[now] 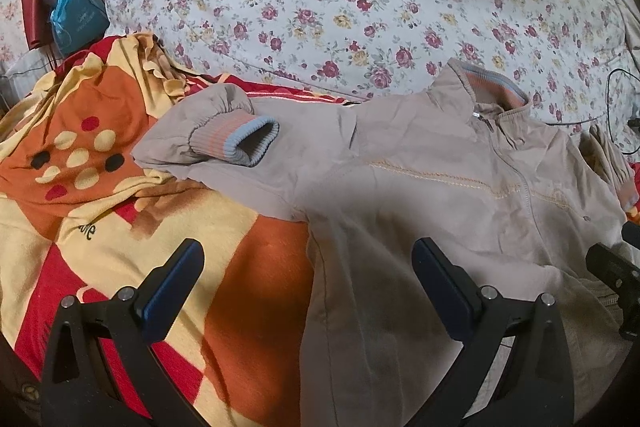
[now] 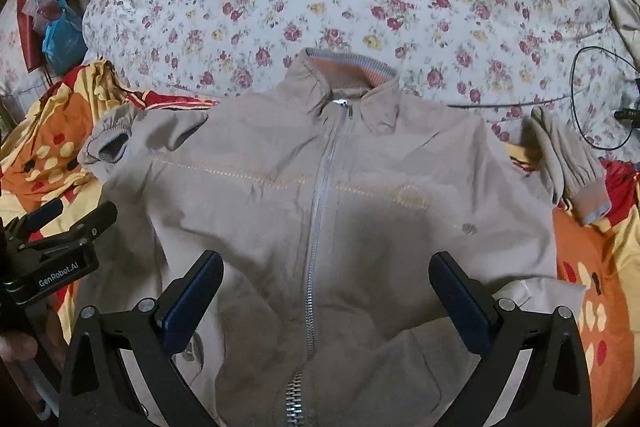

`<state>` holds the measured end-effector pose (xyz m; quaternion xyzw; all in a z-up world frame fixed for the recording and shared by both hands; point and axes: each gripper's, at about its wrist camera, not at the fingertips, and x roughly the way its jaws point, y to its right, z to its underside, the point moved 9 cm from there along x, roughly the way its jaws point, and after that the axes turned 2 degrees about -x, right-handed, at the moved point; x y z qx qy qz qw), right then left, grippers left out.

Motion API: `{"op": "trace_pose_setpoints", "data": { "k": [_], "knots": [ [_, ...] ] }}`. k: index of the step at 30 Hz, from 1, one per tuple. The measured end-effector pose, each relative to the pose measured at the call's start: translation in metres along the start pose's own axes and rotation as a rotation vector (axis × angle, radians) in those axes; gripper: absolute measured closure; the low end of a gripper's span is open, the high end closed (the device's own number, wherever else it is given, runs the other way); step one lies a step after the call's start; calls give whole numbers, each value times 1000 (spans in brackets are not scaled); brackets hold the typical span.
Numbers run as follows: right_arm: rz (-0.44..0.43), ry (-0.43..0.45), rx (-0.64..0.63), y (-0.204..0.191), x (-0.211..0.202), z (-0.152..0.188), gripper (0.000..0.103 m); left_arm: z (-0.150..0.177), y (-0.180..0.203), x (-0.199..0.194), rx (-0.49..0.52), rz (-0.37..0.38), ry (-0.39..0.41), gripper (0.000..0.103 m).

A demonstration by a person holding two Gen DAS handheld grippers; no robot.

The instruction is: Fold large clothes

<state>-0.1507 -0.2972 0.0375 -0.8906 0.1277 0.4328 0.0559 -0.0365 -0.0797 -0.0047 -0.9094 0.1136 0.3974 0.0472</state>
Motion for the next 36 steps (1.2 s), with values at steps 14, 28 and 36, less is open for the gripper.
{"op": "trace_pose_setpoints", "data": {
  "k": [14,28,36],
  "knots": [
    [-6,16,-4,0,-10,-4,0,0,-3,2,-9,-8,-6,0],
    [-5,14,0,-3,-8,-3,0,-1,-4,2,-9,-13,-9,0],
    [-15,-2,5,-4,-3,1,0,0,-6,2,-6,-16,-13,0]
  ]
}}
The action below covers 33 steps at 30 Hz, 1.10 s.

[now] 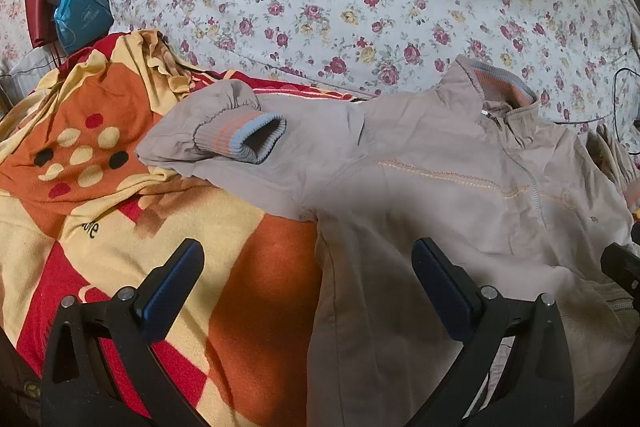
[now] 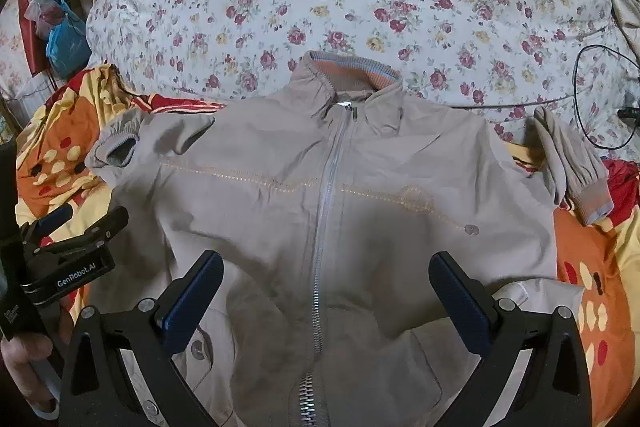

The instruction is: Fold large clothes

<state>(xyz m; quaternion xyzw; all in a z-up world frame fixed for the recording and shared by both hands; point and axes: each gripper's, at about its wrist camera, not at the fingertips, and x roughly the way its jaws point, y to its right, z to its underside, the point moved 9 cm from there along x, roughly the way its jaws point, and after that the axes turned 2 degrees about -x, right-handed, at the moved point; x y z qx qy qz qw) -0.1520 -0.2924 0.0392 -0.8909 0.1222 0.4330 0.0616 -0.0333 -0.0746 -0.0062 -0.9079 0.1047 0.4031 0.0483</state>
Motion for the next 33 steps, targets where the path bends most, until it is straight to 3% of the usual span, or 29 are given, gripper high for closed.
{"op": "trace_pose_setpoints", "data": {
  "k": [33],
  "knots": [
    [-14,-39,7,-7,12,7,0,2,4,4,6,-5,-8,0]
  ]
}}
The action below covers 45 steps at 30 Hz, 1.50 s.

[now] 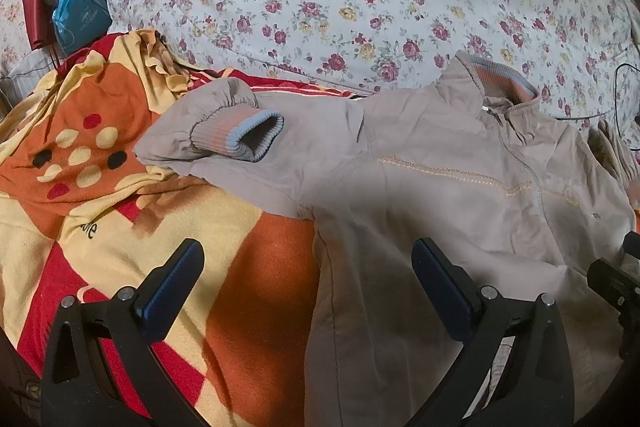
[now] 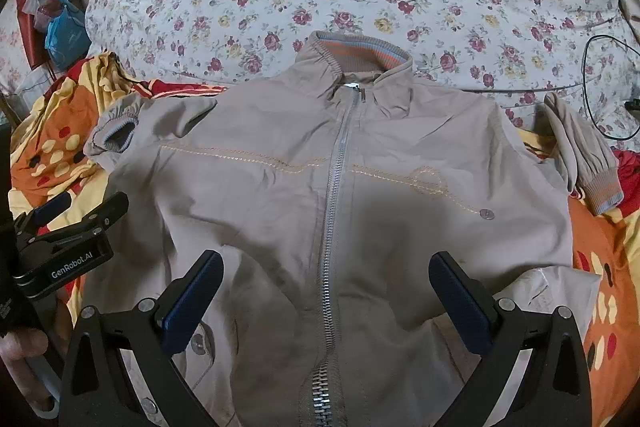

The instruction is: Fold large clothes

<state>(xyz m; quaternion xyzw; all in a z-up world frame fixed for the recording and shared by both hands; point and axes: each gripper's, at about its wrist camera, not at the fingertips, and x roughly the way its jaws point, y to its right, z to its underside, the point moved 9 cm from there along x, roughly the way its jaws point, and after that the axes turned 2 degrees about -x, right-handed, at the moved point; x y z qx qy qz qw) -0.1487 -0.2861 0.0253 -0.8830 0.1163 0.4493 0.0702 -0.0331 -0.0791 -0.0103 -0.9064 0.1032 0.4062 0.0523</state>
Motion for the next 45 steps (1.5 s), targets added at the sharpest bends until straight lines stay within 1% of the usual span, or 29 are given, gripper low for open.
{"op": "trace_pose_setpoints", "data": {
  "k": [27,29,32,33,35,36,39,41,45],
  "knots": [
    [-7,-8,12,0,5,3,0,-1,-3,2,-1,-8,1,0],
    [-12,-7,14,1,4,4,0,-5,-9,0,-18,0,8,0],
    [-24,-5,11,0,3,4,0,-10,-23,3,-70,54,-23,0],
    [-29,-3,9,0,2,4,0,-13,-29,6,-86,56,-30,0],
    [-38,2,5,-1,1,3,0,-21,-39,9,-95,32,-29,0],
    [-46,4,6,0,1,3,0,-27,-46,12,-87,8,-26,0],
    [-72,3,16,-1,2,2,0,-38,-56,20,-70,-26,-27,0],
    [-86,-2,20,-2,4,3,0,-41,-60,28,-59,-36,-31,0],
    [-108,-14,14,-6,6,5,0,-51,-61,48,-3,-76,-39,0]
  ]
}}
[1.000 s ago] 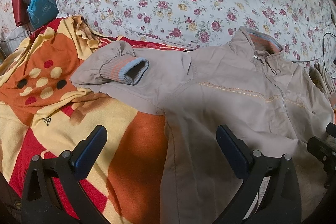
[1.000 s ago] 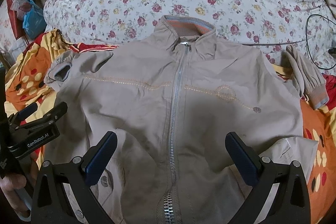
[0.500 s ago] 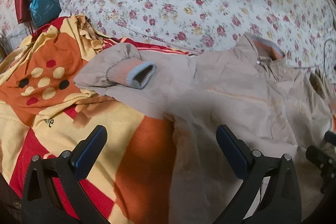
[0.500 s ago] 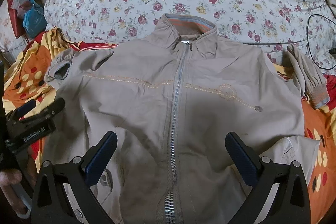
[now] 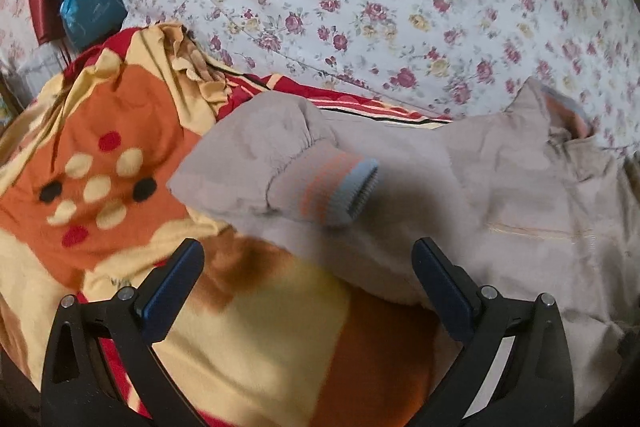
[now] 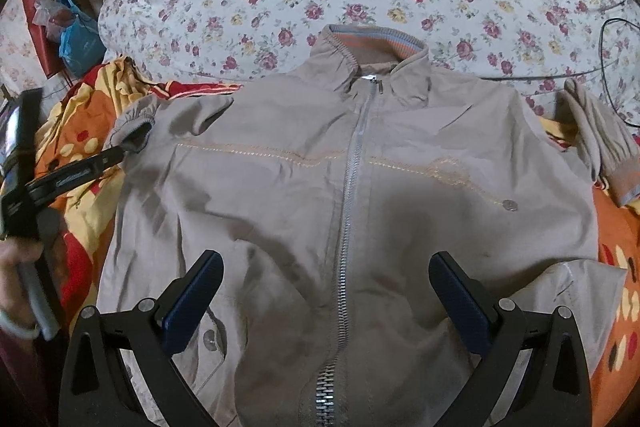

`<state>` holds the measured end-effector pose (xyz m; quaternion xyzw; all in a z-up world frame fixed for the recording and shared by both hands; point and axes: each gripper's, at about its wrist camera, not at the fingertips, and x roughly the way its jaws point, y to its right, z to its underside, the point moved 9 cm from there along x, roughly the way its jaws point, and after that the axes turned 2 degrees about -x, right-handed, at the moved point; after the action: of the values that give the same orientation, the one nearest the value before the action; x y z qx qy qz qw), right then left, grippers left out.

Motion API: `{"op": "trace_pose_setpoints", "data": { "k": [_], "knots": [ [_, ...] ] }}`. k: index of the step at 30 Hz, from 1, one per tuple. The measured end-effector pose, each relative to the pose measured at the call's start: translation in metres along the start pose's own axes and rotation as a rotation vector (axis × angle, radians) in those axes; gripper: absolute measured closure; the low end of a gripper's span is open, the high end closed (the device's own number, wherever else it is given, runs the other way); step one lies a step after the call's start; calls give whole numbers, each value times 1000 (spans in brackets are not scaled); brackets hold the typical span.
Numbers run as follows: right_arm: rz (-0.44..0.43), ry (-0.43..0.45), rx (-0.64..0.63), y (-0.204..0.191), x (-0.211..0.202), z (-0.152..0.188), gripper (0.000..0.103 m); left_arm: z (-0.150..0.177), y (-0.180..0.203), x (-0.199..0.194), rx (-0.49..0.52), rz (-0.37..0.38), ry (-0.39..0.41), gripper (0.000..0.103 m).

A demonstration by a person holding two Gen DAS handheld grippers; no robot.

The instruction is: Fold large clothes

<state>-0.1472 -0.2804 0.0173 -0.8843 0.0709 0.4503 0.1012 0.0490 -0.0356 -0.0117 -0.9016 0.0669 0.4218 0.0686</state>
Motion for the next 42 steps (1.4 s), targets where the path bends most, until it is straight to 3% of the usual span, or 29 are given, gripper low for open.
{"op": "trace_pose_setpoints", "data": {
  "k": [4,6,8,12,13,14,19,23,31,36,42],
  "knots": [
    [-9,-5,-8,-2,1,1,0,-14,1,9,27,-9,23,1],
    [-16,-10,-3,-2,3,2,0,-21,0,16,32,-17,26,11],
    [-21,-17,3,-1,5,2,0,-24,0,26,42,-17,0,43],
    [-22,-27,4,-1,8,5,0,-23,-4,40,48,-19,-46,66],
    [-21,-27,2,-1,8,5,0,-24,-4,38,48,-27,-43,79],
    [-21,-26,3,-1,8,5,0,-26,-7,34,45,-31,-39,82],
    [-31,-15,8,-1,3,4,0,-45,-1,-7,11,99,-18,87],
    [-30,19,19,5,-10,-3,0,-64,28,-54,10,228,11,87],
    [7,120,118,52,-54,-21,0,-76,155,-133,78,511,30,87],
    [46,138,206,95,-66,-21,0,-53,240,-138,127,614,-23,87],
    [103,132,276,137,-66,-11,0,-9,302,-106,159,654,-131,87]
  ]
}}
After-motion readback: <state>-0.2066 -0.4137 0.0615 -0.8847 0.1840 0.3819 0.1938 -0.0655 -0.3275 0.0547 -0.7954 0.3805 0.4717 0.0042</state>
